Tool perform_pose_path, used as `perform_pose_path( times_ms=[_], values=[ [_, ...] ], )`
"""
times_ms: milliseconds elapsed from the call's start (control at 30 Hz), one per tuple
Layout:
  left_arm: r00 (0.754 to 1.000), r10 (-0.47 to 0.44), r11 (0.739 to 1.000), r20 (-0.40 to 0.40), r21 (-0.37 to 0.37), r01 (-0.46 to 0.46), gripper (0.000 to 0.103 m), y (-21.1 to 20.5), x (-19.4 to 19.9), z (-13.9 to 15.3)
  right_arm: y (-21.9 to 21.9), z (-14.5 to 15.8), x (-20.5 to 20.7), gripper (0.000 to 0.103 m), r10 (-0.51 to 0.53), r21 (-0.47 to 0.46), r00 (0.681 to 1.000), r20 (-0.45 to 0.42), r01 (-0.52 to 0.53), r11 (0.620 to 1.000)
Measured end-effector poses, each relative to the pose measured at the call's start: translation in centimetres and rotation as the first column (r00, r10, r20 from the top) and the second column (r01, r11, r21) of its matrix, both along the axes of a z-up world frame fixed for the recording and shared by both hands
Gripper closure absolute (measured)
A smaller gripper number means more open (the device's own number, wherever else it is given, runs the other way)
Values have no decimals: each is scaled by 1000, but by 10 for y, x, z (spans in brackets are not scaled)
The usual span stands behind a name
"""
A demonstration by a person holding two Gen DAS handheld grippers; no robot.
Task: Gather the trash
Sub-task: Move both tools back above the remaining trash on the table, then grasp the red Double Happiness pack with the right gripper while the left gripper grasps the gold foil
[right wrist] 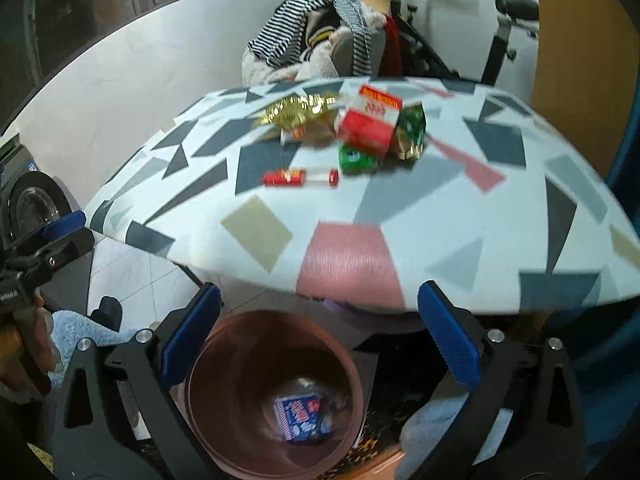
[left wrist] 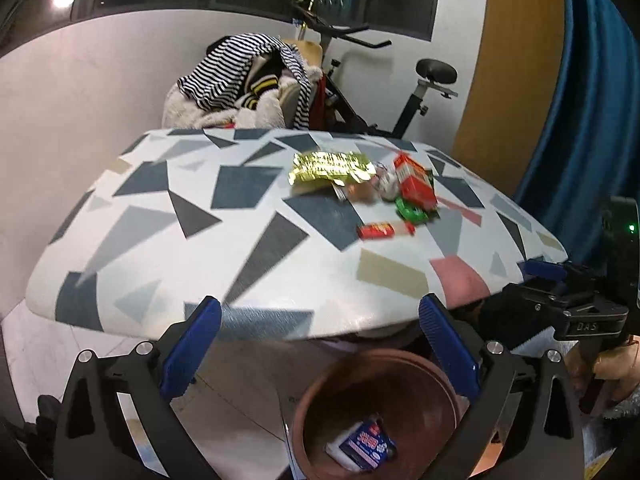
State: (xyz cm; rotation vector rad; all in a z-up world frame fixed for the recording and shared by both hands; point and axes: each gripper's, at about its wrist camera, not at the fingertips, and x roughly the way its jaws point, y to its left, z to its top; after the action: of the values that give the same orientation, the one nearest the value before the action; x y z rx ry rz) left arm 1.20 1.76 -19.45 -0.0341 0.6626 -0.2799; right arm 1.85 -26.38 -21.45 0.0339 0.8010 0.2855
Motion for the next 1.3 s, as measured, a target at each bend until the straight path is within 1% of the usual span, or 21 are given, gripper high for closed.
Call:
perform_pose_path(
  times_ms=[267,400,533,667,700,733,800,867,933,967,1033,1100,1167,1233,1267,1300],
  values=[
    [999,22,1000,31,21,-23,6,7,20,18,4,21,20,6,23,-78,998,58,-18,997],
    [999,34,999,31,4,-34,6,12,33,22,0,27,38,6,24,-91,998,62,-18,996],
    [999,48,999,16,-15,-48,6,15,50,22,-4,27,62,6,19,-91,999,41,-16,996],
    [998,60,997,-11,-46,-61,6,18,70,20,-11,26,96,6,4,-37,1000,19,-4,999],
    [998,64,996,-23,-60,-65,6,20,77,20,-14,25,110,6,-6,2,1000,3,6,1000],
    [997,67,995,-36,-77,-70,6,21,84,19,-15,24,115,6,-9,17,1000,-3,9,1000],
    [995,77,990,-58,-111,-84,6,25,95,18,-19,21,137,6,-27,76,999,-21,28,997],
    [992,91,983,-84,-153,-103,6,29,109,16,-18,16,154,6,-43,89,999,-33,46,995],
    [991,95,978,-98,-179,-111,6,31,121,16,-16,10,176,6,-61,103,997,-55,66,992],
    [991,89,976,-101,-188,-107,6,31,125,16,-16,8,181,7,-64,110,996,-64,71,991],
    [992,66,973,-110,-213,-89,6,30,134,16,-16,3,198,12,-85,151,991,-105,101,983],
    [991,46,972,-122,-224,-73,6,26,142,15,-15,0,207,14,-112,153,987,-116,129,980],
    [990,27,972,-139,-230,-58,6,19,151,13,-14,-3,214,18,-134,149,983,-129,153,977],
    [987,7,968,-159,-248,-47,6,14,158,10,-15,-8,220,26,-148,160,977,-156,173,972],
    [985,-2,964,-173,-262,-44,6,12,163,8,-17,-10,221,40,-145,185,973,-180,178,967],
    [982,-9,960,-187,-278,-44,6,11,167,6,-19,-11,221,44,-143,197,973,-183,178,964]
  ],
)
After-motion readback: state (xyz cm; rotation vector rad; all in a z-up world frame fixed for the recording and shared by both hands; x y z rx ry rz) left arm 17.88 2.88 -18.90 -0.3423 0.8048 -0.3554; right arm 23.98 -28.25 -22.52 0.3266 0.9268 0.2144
